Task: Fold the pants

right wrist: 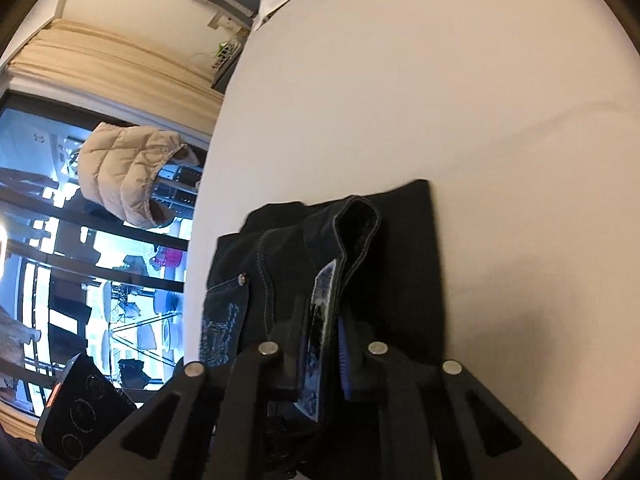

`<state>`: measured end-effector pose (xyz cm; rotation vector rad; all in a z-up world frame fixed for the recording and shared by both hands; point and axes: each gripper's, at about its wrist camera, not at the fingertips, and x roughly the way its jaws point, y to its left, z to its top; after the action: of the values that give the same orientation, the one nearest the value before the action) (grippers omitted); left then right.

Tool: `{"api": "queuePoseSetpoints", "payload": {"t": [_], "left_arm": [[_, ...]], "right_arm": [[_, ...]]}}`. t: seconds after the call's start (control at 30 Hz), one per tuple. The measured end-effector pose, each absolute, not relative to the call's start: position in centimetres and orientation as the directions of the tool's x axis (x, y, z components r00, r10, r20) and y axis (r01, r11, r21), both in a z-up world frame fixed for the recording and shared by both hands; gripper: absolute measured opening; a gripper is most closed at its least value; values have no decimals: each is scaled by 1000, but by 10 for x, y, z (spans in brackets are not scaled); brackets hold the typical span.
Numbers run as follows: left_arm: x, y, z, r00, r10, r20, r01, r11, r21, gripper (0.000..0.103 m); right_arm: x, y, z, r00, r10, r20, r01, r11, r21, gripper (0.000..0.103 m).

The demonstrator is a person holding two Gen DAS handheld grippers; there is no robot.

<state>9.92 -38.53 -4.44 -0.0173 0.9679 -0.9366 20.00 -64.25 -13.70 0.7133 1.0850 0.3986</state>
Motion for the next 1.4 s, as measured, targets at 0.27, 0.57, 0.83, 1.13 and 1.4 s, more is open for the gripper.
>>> {"api": "queuePoseSetpoints", "payload": {"t": [0.27,0.57,0.83,1.13,1.4], "left_arm": [[120,-422,-63,188,-677,-711,678,614,-405,16],[130,-406,-82,81,-701,-709,617,594,-517,27],[141,-320,-56,155,-739,-656,521,626,-581,71],[275,-268,-103,205,-907,-367,194,405,-893,41],[271,-281,-148,104,-926,-364,182,377,-908,29]], "right_arm": [[192,-664,-148,454,607,-652,91,696,712,14],[184,-681,-173,459,642,-614,157,622,767,33],[159,-688,-117,565,500,-656,124,735,667,40],[177,-646,-137,629,686,-365,48,434,899,21],[182,-644,-201,544,704,-456,235,394,889,0]]}}
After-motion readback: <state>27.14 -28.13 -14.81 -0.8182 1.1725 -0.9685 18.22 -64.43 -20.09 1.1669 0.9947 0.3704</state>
